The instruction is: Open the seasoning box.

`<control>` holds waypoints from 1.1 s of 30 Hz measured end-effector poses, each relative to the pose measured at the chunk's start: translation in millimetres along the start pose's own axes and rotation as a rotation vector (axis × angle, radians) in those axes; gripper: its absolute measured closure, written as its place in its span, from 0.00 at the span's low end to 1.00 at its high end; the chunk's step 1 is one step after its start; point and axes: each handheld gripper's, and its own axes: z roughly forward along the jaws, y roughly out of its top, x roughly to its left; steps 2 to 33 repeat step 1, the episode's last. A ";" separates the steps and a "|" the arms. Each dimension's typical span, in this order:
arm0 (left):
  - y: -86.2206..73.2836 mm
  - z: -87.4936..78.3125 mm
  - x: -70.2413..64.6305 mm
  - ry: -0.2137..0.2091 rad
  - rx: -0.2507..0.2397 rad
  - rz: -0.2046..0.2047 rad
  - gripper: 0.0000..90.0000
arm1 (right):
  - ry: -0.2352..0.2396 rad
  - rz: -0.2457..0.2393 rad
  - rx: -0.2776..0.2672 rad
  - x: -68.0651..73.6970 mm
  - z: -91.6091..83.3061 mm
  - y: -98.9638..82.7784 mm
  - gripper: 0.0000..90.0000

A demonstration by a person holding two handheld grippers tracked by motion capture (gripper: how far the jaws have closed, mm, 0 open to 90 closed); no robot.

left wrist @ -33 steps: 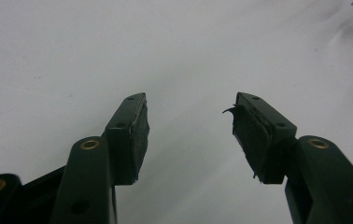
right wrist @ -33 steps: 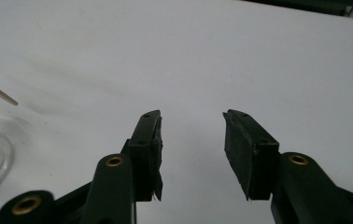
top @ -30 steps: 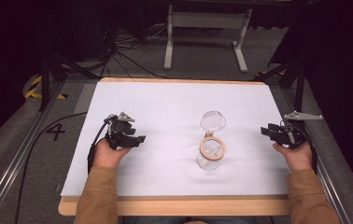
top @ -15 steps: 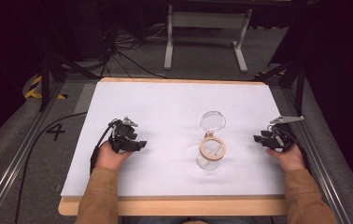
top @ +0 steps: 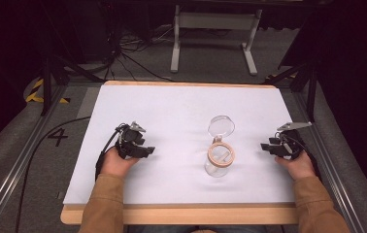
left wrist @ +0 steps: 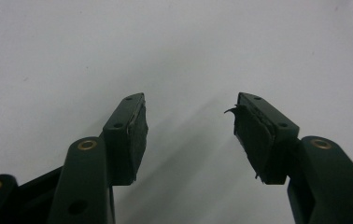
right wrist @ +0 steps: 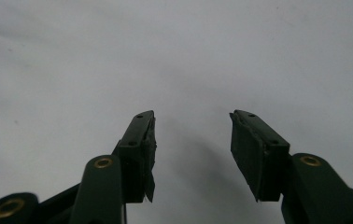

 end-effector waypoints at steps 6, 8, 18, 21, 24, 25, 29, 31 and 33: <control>0.7 -1.0 -0.5 -0.008 -0.006 -0.003 0.50 | 0.004 0.002 -0.013 0.0 -1.7 0.6 0.55; 0.7 -1.0 -0.5 -0.008 -0.006 -0.003 0.50 | 0.004 0.002 -0.013 0.0 -1.7 0.6 0.55; 0.7 -1.0 -0.5 -0.008 -0.006 -0.003 0.50 | 0.004 0.002 -0.013 0.0 -1.7 0.6 0.55; 0.7 -1.0 -0.5 -0.008 -0.006 -0.003 0.50 | 0.004 0.002 -0.013 0.0 -1.7 0.6 0.55; 0.7 -1.0 -0.5 -0.008 -0.006 -0.003 0.50 | 0.004 0.002 -0.013 0.0 -1.7 0.6 0.55; 0.7 -1.0 -0.5 -0.008 -0.006 -0.003 0.50 | 0.004 0.002 -0.013 0.0 -1.7 0.6 0.55; 0.7 -1.0 -0.5 -0.008 -0.006 -0.003 0.50 | 0.004 0.002 -0.013 0.0 -1.7 0.6 0.55; 0.7 -1.0 -0.5 -0.008 -0.006 -0.003 0.50 | 0.004 0.002 -0.013 0.0 -1.7 0.6 0.55; 0.7 -1.0 -0.5 -0.008 -0.006 -0.003 0.50 | 0.004 0.002 -0.013 0.0 -1.7 0.6 0.55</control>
